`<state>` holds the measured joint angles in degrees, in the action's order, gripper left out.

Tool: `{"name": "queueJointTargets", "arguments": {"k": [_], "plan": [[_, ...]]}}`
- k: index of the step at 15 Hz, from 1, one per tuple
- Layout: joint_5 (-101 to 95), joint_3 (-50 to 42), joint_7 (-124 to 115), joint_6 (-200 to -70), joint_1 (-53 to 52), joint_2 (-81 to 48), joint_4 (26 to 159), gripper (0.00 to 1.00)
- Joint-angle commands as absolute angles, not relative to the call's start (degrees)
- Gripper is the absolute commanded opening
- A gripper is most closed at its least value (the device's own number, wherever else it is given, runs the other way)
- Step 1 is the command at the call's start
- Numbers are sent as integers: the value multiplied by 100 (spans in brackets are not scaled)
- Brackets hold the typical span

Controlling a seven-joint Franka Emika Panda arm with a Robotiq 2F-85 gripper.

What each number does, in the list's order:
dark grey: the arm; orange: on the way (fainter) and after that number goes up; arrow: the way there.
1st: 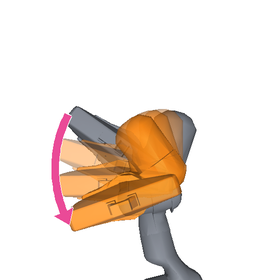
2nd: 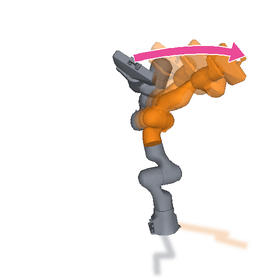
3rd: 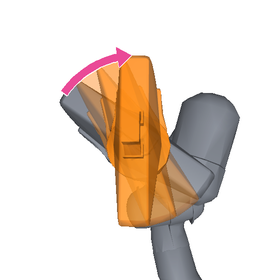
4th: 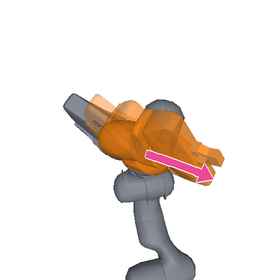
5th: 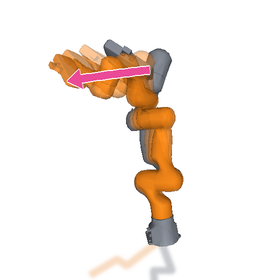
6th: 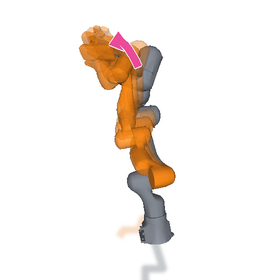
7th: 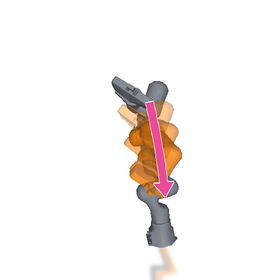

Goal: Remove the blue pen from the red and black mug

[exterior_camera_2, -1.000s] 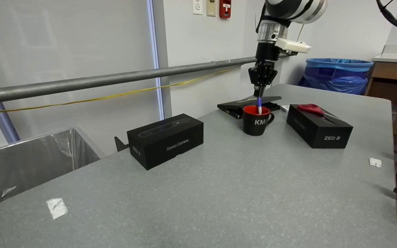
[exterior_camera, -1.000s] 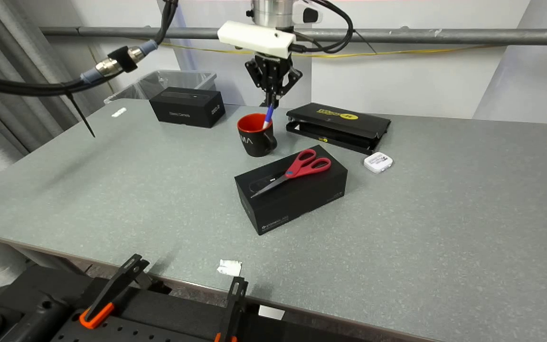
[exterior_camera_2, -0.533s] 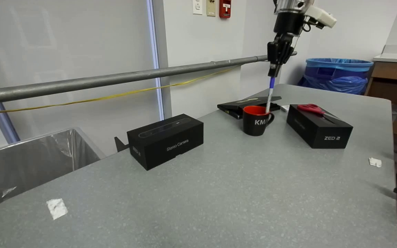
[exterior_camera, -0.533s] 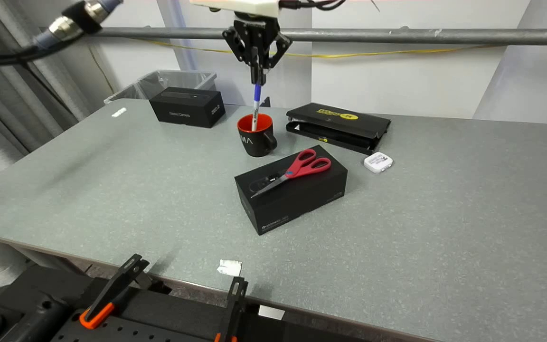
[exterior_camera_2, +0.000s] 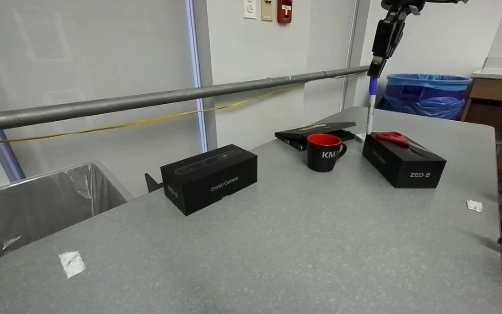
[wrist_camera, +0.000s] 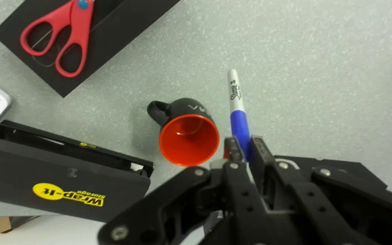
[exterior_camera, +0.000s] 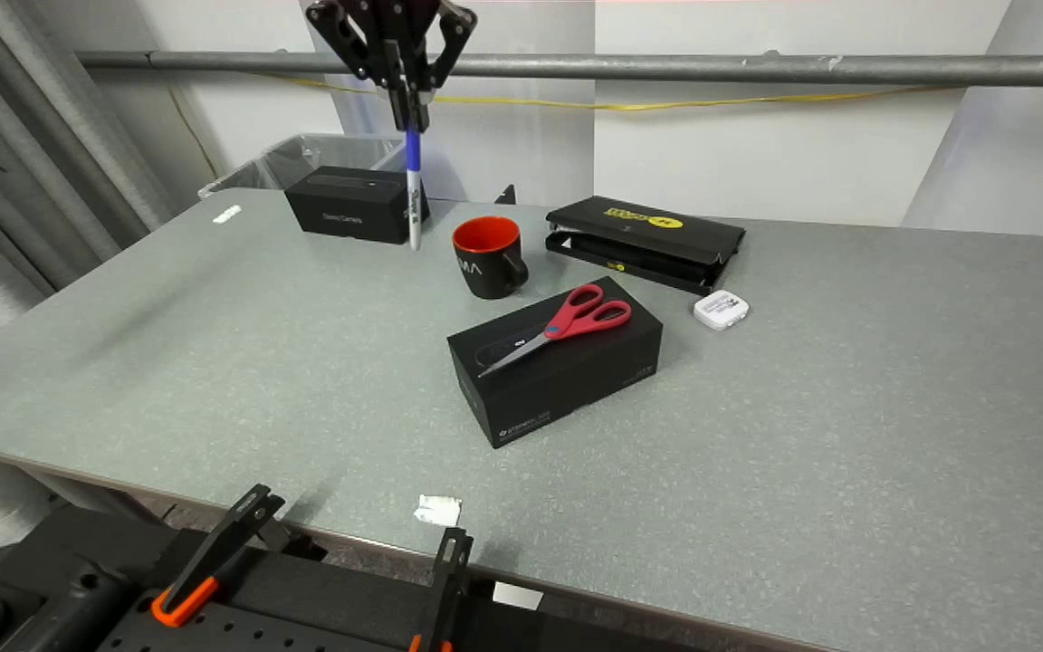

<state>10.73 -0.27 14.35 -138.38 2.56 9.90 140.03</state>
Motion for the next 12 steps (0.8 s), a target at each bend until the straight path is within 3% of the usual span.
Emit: {"name": "queueJointTargets", "arguments": {"k": [1,12], "plan": [[1027,34,1409,-13861,-85,265,13821,3],[-365,174,529,-13973,-370,-2312,12326,3]]}}
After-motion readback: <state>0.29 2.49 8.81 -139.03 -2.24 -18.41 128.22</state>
